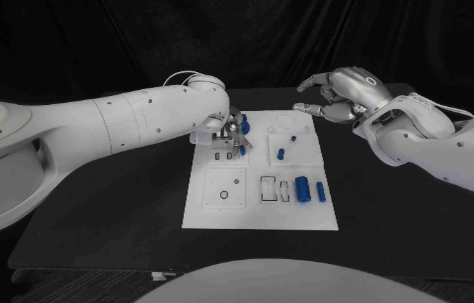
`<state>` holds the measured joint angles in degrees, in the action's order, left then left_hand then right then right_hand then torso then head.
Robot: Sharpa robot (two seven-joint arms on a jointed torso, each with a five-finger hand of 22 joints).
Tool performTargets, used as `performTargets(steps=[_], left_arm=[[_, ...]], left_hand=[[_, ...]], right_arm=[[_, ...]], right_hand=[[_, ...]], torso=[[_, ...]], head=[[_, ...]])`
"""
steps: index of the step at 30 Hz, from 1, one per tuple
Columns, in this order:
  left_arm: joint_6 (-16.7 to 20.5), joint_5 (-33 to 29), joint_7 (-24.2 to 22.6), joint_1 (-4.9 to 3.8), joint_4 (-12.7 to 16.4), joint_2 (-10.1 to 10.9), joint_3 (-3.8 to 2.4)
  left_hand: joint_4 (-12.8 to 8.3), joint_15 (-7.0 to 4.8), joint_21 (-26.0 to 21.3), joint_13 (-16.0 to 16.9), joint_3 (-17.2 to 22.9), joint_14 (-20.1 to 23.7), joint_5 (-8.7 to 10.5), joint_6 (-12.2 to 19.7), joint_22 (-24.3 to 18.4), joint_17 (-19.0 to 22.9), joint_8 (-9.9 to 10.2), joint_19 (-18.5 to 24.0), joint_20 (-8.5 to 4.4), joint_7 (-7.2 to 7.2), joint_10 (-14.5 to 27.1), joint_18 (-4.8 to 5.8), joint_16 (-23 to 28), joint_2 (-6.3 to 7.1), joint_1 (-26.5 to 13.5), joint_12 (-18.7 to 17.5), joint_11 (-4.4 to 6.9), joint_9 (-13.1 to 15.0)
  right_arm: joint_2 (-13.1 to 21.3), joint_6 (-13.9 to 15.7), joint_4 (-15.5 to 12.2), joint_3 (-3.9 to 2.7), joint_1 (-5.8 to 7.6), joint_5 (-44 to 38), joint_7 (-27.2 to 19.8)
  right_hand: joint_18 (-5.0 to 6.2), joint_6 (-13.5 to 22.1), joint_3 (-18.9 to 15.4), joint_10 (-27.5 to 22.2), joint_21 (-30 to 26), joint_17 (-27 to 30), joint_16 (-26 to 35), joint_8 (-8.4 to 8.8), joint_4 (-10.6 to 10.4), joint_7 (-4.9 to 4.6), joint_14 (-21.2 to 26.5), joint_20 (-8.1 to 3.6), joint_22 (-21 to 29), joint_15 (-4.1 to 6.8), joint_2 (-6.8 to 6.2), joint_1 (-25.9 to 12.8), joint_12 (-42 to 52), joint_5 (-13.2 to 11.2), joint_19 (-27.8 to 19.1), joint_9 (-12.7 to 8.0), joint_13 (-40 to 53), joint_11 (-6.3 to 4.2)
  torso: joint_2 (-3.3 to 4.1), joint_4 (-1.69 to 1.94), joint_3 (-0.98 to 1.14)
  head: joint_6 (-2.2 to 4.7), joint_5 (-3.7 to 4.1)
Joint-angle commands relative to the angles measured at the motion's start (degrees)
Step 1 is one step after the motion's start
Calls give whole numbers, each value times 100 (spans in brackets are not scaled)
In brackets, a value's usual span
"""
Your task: Assemble the parts on the task board
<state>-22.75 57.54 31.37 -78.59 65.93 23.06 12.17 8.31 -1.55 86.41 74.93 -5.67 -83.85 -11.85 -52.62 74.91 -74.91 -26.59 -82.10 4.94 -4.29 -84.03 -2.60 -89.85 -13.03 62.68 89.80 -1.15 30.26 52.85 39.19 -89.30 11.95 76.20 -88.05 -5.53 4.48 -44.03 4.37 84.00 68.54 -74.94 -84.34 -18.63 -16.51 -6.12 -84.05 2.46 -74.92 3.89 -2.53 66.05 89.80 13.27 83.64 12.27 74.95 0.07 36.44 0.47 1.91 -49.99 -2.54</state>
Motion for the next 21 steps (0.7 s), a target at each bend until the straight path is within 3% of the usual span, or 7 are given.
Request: performTargets(steps=[1, 13, 21], left_arm=[[-42, -2, -139, 19, -31, -33, -5], [-11, -2, -222, 41, -103, -83, -5], [-5, -2, -253, 56, -133, -96, -5]], left_hand=[[-42, -45, -34, 1507, 83, -615, -57, -18, 677, -1509, 43, 11, -46, 20, -597, 23, -15, 25, 43, 20, 59, 41], [-400, -69, -70, 1507, 638, -615, -358, -16, 668, -1509, 269, 25, -71, 40, -597, 16, -15, 164, 170, 20, 82, 264], [-692, -68, -94, 1507, 1412, -615, -631, -52, 686, -1509, 484, 19, -77, 34, -597, 15, -15, 393, 15, 20, 83, 475]], right_arm=[[2, 103, 7, -4, -16, -37, 21], [-3, 76, 16, -4, -25, -37, 37], [0, 41, 13, -4, -31, -37, 53]], right_hand=[[-21, -43, 15, 600, -29, -936, 41, -38, 18, 9, -460, 30, -943, -52, 23, 36, 20, 32, -2, -11, 1505, 46], [-19, -52, 22, 600, -46, -924, 54, -46, 29, 5, -457, 36, -938, -59, 33, 85, 20, 42, -8, -18, 1505, 54], [-18, -57, 28, 600, -50, -920, 57, -50, 37, 2, -455, 39, -937, -62, 42, 119, 20, 50, -10, -22, 1505, 58]], torso=[[-7, -7, 4], [-9, -1, 9], [-7, 7, 10]], head=[[-1, 3], [-1, 4], [-1, -1]])
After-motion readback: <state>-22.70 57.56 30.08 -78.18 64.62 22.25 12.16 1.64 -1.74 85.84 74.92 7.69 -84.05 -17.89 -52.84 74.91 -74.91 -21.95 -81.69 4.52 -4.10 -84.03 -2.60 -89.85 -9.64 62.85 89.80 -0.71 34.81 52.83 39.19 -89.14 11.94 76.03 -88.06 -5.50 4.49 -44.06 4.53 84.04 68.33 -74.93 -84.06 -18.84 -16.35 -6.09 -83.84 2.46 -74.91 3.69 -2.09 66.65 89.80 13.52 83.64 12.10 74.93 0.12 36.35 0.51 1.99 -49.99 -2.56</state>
